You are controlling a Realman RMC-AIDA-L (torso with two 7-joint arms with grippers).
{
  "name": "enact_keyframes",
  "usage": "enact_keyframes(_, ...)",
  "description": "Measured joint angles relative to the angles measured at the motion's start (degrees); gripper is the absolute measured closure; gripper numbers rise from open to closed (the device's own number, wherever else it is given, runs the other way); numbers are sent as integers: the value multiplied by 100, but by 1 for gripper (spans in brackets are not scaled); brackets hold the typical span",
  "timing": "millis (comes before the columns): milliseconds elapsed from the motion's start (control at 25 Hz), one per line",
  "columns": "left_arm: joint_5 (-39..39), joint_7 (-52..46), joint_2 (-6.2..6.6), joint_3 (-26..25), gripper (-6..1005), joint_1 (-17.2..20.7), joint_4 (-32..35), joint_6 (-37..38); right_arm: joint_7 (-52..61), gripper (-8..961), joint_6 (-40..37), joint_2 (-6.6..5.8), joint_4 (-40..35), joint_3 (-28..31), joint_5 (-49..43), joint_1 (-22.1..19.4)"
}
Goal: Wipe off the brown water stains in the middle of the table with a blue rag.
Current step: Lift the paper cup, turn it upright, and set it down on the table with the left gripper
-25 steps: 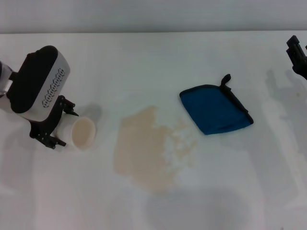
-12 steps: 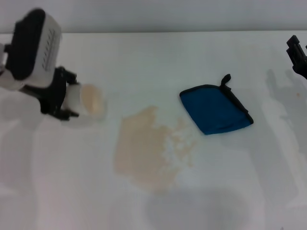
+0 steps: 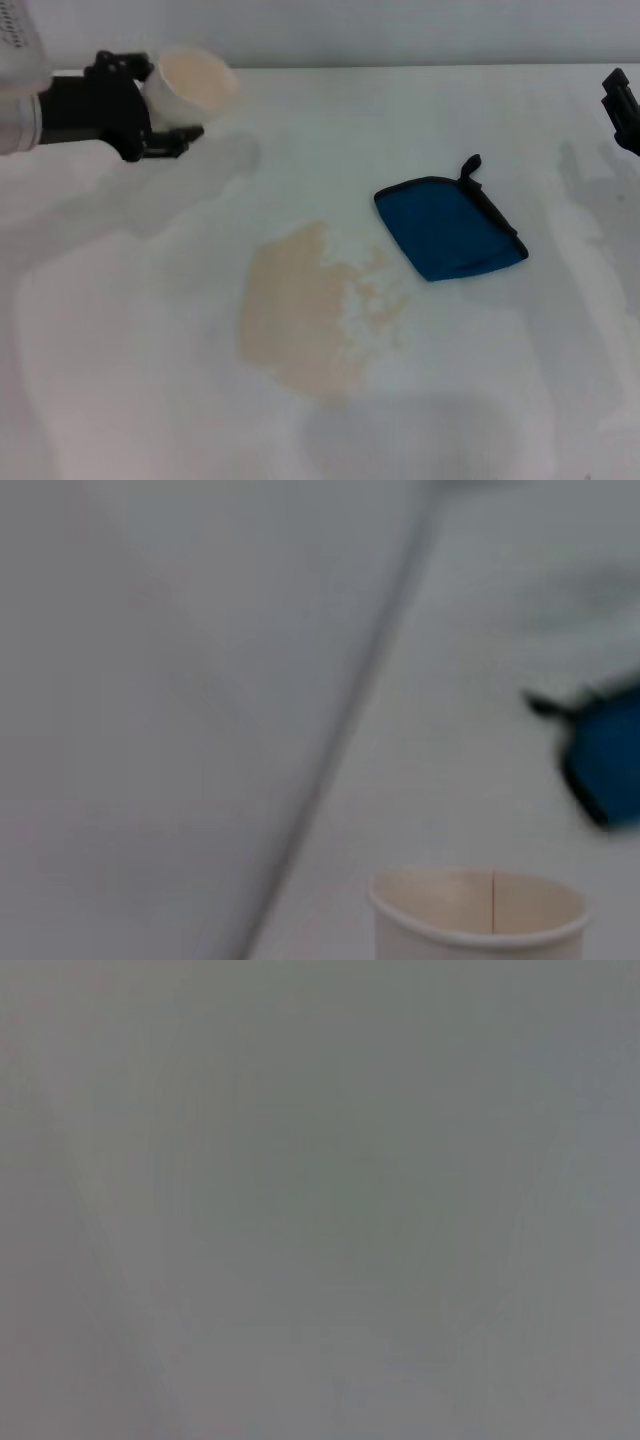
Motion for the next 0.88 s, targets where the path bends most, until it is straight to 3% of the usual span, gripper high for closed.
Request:
enact_keyframes(320, -2295, 1043, -54, 3, 267, 478, -1154, -681, 0, 350, 26, -2, 96, -4, -11, 100)
enact_keyframes(520, -4425, 2145, -76, 14, 266, 715, -2265, -736, 0, 350, 7, -36, 131, 11, -12, 164)
enact_keyframes(720, -6395, 3366, -86, 40, 266, 754, -3587, -725, -1, 350, -3, -44, 240, 61, -11, 215)
enact_keyframes(880, -7338, 3722, -87, 13, 266, 696, -4368, -762, 1, 350, -10, -44, 298, 109, -9, 220)
